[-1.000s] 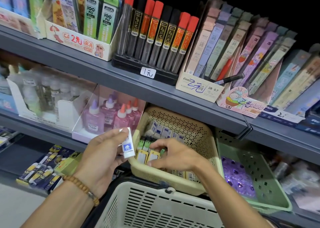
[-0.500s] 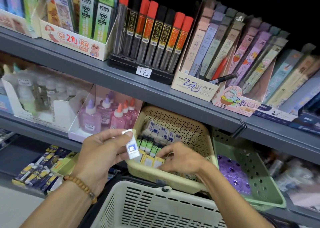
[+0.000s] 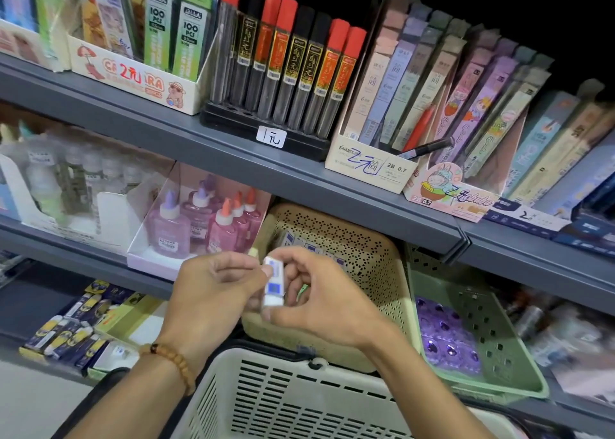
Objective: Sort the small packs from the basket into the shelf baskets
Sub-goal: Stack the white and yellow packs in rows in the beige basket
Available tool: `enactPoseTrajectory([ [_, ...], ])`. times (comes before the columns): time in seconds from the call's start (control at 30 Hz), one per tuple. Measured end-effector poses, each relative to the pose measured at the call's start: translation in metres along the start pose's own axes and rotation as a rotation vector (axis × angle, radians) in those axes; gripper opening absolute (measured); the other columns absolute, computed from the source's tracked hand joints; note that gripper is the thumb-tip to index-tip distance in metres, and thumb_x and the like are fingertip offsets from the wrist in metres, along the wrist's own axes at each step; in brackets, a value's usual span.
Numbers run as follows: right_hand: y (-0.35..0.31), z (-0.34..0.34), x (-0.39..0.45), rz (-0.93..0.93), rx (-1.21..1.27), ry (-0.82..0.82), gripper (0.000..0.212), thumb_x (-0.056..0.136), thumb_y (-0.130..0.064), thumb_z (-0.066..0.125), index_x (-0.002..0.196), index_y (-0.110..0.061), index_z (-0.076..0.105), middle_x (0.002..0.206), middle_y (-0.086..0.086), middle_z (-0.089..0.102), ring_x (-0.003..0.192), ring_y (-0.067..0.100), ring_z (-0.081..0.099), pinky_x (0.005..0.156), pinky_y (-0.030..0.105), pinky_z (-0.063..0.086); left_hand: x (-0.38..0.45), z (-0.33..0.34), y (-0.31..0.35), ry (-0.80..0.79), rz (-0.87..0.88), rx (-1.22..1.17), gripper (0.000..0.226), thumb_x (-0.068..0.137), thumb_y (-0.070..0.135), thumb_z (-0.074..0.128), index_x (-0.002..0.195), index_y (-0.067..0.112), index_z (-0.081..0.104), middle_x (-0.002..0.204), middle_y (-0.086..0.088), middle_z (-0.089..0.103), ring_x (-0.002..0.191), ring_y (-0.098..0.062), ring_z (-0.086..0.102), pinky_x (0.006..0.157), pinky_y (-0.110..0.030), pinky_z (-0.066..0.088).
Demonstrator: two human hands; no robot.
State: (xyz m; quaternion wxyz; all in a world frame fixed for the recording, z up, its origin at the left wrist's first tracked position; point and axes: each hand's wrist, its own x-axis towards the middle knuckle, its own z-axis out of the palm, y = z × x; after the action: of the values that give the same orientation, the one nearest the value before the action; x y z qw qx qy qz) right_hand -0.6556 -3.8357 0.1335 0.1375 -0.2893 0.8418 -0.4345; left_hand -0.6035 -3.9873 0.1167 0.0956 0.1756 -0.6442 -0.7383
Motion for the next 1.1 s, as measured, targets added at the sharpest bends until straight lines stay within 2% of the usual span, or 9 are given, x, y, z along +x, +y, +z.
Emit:
enactPoseTrajectory([
  [0.1,0.024,-0.026,0.006,0.209,-0.025,0.112,0.056,0.070,-0.022,0.086,0.115,-0.028,0.055,0.079,-0.016,0.065,0.065,-0.003,0.059,0.058,0.013,0.046,-0.002,-0.005,-0.004,0.104,0.280,0.367,0.005,0.082,0.023,0.073,0.086,0.022,0.072,0.076,0.008,0.070,0.071,0.001,0.064,0.068,-0.022,0.052],
  [0.17,0.045,-0.042,0.013,0.380,-0.182,0.167,0.058,0.071,-0.028,0.086,0.119,-0.027,0.054,0.089,-0.014,0.065,0.076,0.000,0.062,0.058,0.009,0.044,-0.003,-0.009,-0.005,0.120,0.372,0.520,0.010,0.085,0.024,0.069,0.095,0.022,0.071,0.089,0.010,0.066,0.084,-0.003,0.062,0.077,-0.026,0.051],
  [0.27,0.066,-0.054,0.029,0.474,-0.281,0.204,0.055,0.070,-0.030,0.086,0.116,-0.029,0.056,0.089,-0.016,0.060,0.082,0.002,0.058,0.060,0.011,0.040,0.000,-0.012,-0.010,0.112,0.342,0.662,0.023,0.088,0.025,0.065,0.110,0.019,0.068,0.102,0.001,0.058,0.093,-0.019,0.061,0.086,-0.037,0.050],
  [0.37,0.077,-0.055,0.051,0.490,-0.315,0.115,0.049,0.070,-0.029,0.085,0.110,-0.027,0.057,0.085,-0.014,0.056,0.086,0.011,0.057,0.063,0.017,0.039,0.003,-0.013,-0.014,0.068,0.292,0.651,0.025,0.088,0.024,0.064,0.112,0.017,0.067,0.103,0.000,0.064,0.089,-0.014,0.064,0.085,-0.033,0.051],
  [0.53,0.084,-0.053,0.063,0.501,-0.307,0.092,0.074,0.077,-0.020,0.078,0.142,-0.024,0.044,0.090,-0.013,0.054,0.094,0.015,0.057,0.086,0.030,0.051,0.007,-0.015,-0.020,0.047,0.273,0.607,0.017,0.088,0.020,0.065,0.104,0.023,0.070,0.090,0.004,0.068,0.081,-0.002,0.063,0.079,-0.028,0.052],
  [0.63,0.077,-0.053,0.046,0.479,-0.237,0.199,0.049,0.085,-0.024,0.073,0.131,-0.022,0.056,0.091,-0.008,0.068,0.076,0.009,0.064,0.068,0.024,0.056,0.009,-0.017,-0.025,0.031,0.245,0.563,0.017,0.088,0.020,0.064,0.104,0.022,0.070,0.092,0.007,0.069,0.085,-0.003,0.064,0.082,-0.028,0.052],
  [0.77,0.053,-0.049,0.007,0.410,-0.027,0.465,0.020,0.091,-0.012,0.063,0.110,-0.017,0.068,0.091,-0.011,0.071,0.069,-0.002,0.066,0.058,0.007,0.046,-0.003,-0.023,-0.027,0.041,0.203,0.460,0.014,0.089,0.019,0.063,0.101,0.023,0.069,0.085,0.013,0.069,0.080,0.007,0.062,0.072,-0.013,0.046],
  [0.9,0.016,-0.032,-0.047,0.264,0.066,0.586,0.021,0.094,-0.015,0.061,0.084,-0.032,0.067,0.086,-0.008,0.073,0.083,0.012,0.070,0.074,0.029,0.058,-0.031,-0.028,-0.028,0.042,0.173,0.313,0.013,0.091,0.016,0.061,0.097,0.023,0.070,0.089,0.006,0.072,0.087,-0.004,0.066,0.089,-0.036,0.054],
  [1.1,0.024,0.011,-0.125,0.291,0.144,0.560,0.016,0.094,-0.020,0.060,0.107,-0.026,0.069,0.099,-0.011,0.070,0.094,0.011,0.066,0.082,0.030,0.055,-0.094,-0.018,-0.054,-0.166,0.149,0.315,0.014,0.095,0.027,0.057,0.098,0.032,0.070,0.098,0.009,0.072,0.098,-0.007,0.066,0.092,-0.039,0.052],
])
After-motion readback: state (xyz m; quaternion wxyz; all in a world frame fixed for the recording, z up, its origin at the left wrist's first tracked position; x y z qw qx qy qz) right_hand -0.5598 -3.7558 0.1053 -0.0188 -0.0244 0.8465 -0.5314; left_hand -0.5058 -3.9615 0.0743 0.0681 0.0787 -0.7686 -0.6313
